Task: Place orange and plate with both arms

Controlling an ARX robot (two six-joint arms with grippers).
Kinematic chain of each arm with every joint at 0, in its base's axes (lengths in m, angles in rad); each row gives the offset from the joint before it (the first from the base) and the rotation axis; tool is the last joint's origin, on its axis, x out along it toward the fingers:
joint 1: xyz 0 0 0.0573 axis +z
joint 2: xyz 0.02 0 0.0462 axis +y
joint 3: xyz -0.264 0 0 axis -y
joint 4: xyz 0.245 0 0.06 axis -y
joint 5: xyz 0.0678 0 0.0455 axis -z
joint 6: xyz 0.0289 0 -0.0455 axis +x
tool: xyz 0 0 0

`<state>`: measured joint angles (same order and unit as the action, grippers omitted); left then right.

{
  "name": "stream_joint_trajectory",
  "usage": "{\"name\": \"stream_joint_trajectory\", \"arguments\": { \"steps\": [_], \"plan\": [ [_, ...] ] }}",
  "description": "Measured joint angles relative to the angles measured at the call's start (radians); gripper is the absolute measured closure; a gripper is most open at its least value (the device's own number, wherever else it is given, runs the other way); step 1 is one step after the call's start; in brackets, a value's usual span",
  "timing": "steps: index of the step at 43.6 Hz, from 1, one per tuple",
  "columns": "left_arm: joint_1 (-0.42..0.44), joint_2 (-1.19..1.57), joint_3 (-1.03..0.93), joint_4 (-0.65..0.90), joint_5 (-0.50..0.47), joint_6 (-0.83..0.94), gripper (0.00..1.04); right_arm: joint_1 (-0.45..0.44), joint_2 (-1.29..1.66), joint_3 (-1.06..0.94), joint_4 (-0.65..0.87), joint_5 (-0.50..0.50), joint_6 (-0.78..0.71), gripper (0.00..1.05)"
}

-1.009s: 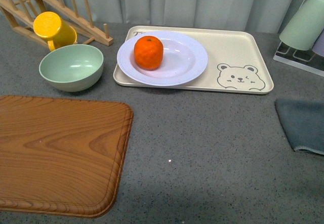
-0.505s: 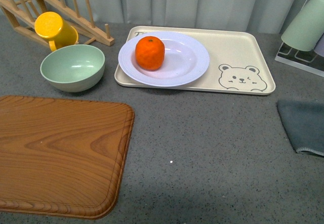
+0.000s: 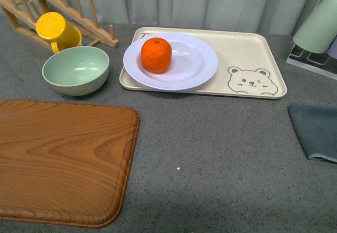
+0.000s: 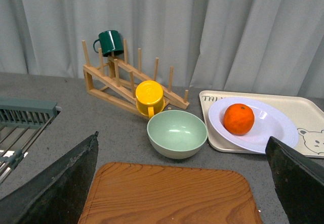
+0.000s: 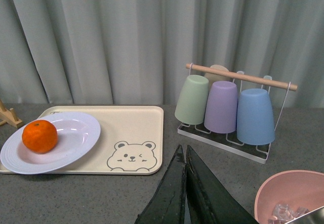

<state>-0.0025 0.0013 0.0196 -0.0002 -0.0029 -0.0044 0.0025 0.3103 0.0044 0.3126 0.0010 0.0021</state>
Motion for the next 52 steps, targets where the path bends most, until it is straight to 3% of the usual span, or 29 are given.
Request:
{"name": "stream_joint_trajectory", "arguments": {
  "steps": [21, 24, 31, 52],
  "plan": [
    [0.0, 0.0, 0.0, 0.0, 0.0, 0.0, 0.07, 0.0, -0.143, 0.0, -0.142, 0.0, 0.0, 1.04],
    [0.0, 0.0, 0.0, 0.0, 0.0, 0.0, 0.07, 0.0, -0.268, 0.001, -0.299, -0.002, 0.0, 1.04],
    [0.0, 0.0, 0.0, 0.0, 0.0, 0.0, 0.07, 0.0, -0.305, 0.001, -0.311, -0.002, -0.001, 1.04],
    [0.0, 0.0, 0.0, 0.0, 0.0, 0.0, 0.07, 0.0, -0.306, 0.001, -0.311, -0.003, -0.002, 0.25]
  ]
}}
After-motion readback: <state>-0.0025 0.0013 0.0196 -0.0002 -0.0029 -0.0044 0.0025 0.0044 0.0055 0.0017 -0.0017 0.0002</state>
